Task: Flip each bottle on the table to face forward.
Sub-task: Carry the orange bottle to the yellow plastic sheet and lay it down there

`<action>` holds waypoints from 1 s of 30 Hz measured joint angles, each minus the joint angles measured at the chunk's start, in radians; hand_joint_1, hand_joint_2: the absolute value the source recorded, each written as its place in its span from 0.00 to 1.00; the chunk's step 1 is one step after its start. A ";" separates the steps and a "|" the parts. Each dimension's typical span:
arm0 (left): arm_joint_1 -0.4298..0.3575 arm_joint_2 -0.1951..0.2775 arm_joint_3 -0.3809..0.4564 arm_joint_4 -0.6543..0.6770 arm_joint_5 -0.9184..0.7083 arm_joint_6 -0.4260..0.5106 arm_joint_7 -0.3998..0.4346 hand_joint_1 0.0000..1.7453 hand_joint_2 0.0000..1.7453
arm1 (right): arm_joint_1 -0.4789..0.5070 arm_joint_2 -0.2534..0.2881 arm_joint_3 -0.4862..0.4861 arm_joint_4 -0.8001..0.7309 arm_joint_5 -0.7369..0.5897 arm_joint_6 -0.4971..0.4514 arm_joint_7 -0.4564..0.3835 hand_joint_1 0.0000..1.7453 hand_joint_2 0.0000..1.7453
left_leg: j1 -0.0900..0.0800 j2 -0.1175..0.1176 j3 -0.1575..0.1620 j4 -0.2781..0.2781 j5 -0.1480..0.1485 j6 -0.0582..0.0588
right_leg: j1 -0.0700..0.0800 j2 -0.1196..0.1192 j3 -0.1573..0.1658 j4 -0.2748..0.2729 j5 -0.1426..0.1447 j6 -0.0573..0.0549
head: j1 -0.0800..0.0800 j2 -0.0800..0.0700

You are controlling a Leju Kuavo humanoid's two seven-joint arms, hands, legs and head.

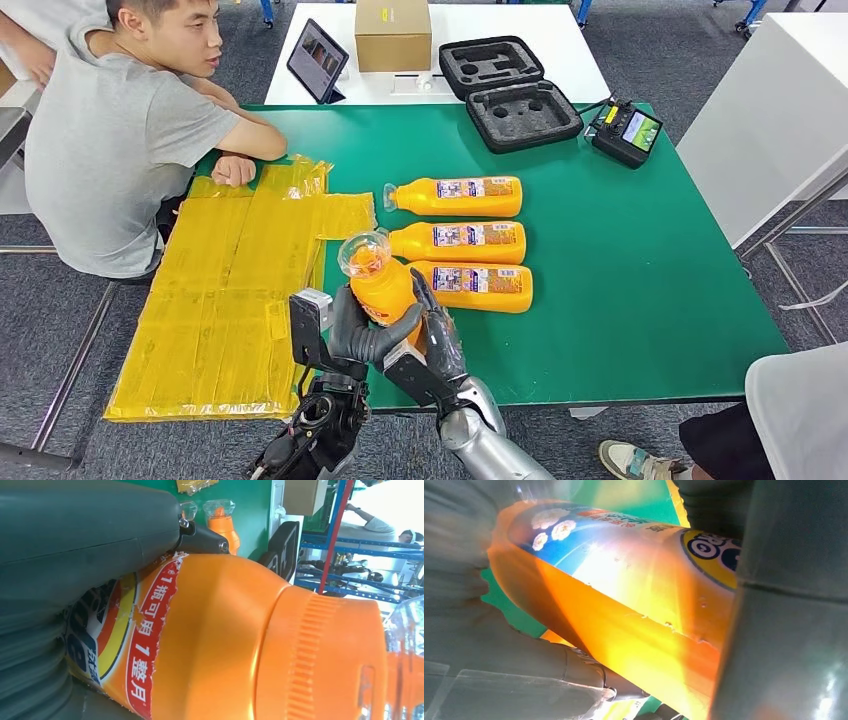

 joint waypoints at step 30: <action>0.045 0.202 0.204 -0.156 -0.500 0.255 -0.028 1.00 1.00 | 0.157 -0.081 -0.011 -0.220 -0.092 0.056 0.000 0.00 1.00 | 0.000 -0.001 0.000 0.000 0.000 0.000 | 0.000 -0.001 0.000 0.000 0.000 0.000 | 0.000 0.000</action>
